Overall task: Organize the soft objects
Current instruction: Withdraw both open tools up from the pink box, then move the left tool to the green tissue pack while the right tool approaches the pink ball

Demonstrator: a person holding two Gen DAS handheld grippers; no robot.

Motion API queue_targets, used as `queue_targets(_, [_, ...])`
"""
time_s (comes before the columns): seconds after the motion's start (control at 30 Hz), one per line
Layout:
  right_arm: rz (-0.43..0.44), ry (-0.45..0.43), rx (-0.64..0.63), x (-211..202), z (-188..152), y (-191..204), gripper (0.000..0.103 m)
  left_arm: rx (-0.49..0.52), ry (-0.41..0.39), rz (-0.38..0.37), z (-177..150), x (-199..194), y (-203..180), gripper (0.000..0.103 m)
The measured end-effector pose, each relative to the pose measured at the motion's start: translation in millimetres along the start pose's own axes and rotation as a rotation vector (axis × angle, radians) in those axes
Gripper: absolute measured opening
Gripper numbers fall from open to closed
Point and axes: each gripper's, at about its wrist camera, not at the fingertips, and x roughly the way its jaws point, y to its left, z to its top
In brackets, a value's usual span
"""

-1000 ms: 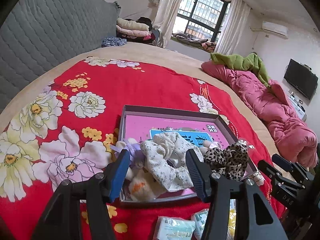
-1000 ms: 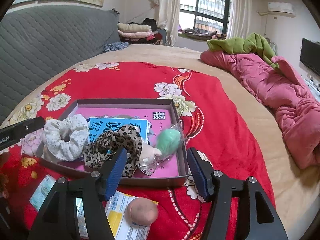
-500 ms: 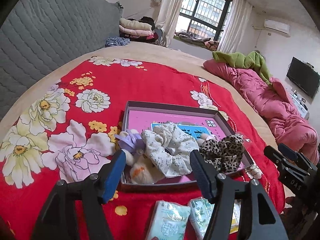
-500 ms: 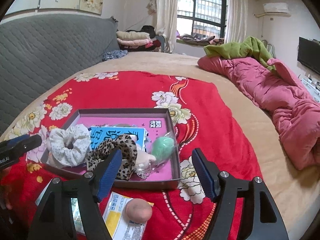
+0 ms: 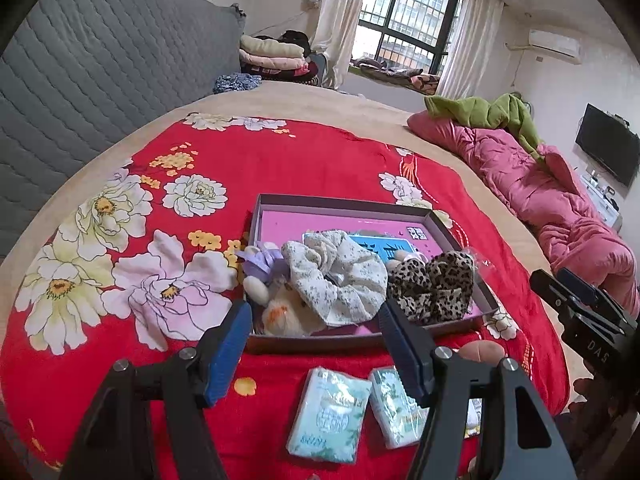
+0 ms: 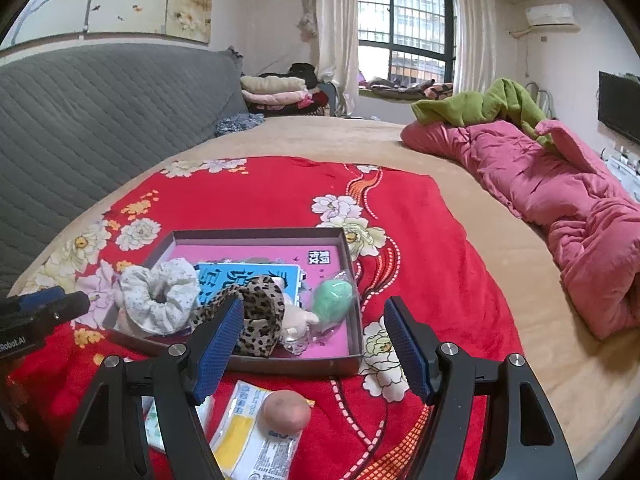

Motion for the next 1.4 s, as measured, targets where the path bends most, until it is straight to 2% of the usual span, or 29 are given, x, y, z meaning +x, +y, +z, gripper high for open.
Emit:
queue_targets(0.5, [0.046, 0.044, 0.019, -7.4, -25.6, 2.5, 0.074, 0.027, 0.040, 0.017, -13.4, -12.7, -15.1, 0.066])
queue_targets(0.77, [0.059, 0.076, 0.009, -8.5, -41.9, 2.3, 0.074, 0.001, 0.098, 0.010, -26.0, -8.0, -13.0, 0.066])
queue_targets(1.4, [0.094, 0.110, -0.017, -10.8, -66.2, 3.8, 0.074, 0.038, 0.181, 0.047, -49.6, 2.0, -22.8, 0.066])
